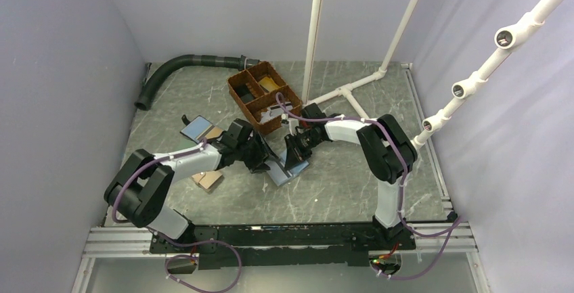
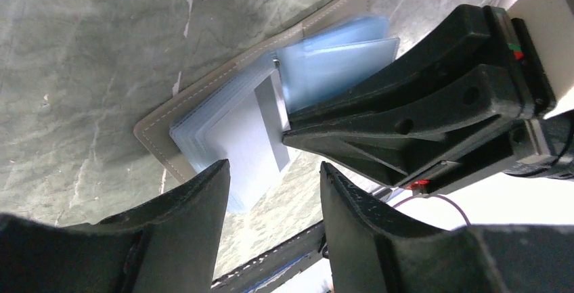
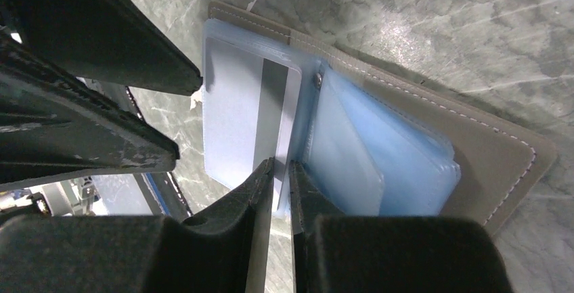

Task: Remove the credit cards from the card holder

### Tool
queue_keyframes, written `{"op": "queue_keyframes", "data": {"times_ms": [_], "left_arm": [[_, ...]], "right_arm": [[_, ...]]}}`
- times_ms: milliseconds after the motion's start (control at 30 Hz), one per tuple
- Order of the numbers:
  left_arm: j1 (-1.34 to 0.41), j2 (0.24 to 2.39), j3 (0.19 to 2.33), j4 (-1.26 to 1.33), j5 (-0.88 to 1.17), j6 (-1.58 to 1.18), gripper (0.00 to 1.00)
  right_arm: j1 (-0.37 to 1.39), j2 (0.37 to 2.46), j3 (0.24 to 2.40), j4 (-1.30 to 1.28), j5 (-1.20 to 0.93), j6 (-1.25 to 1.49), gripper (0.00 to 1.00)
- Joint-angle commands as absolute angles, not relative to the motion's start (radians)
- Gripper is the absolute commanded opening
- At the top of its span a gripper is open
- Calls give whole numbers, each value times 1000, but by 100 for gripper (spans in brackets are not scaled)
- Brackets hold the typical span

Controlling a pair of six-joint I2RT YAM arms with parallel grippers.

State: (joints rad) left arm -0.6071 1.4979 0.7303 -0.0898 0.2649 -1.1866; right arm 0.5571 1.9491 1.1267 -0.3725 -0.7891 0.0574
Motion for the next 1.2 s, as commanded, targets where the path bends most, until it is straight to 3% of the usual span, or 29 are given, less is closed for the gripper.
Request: {"op": "queue_keyframes", "data": {"times_ms": [0, 767, 1167], "left_arm": [[-607, 1533, 756, -94, 285, -1169, 57], [-627, 1628, 960, -461, 173, -1151, 57], [-638, 1687, 993, -422, 211, -1141, 56]], "right_arm": [[568, 1970, 1144, -371, -794, 66, 16], [568, 1982, 1147, -371, -796, 73, 17], [575, 1980, 1147, -373, -806, 73, 17]]}}
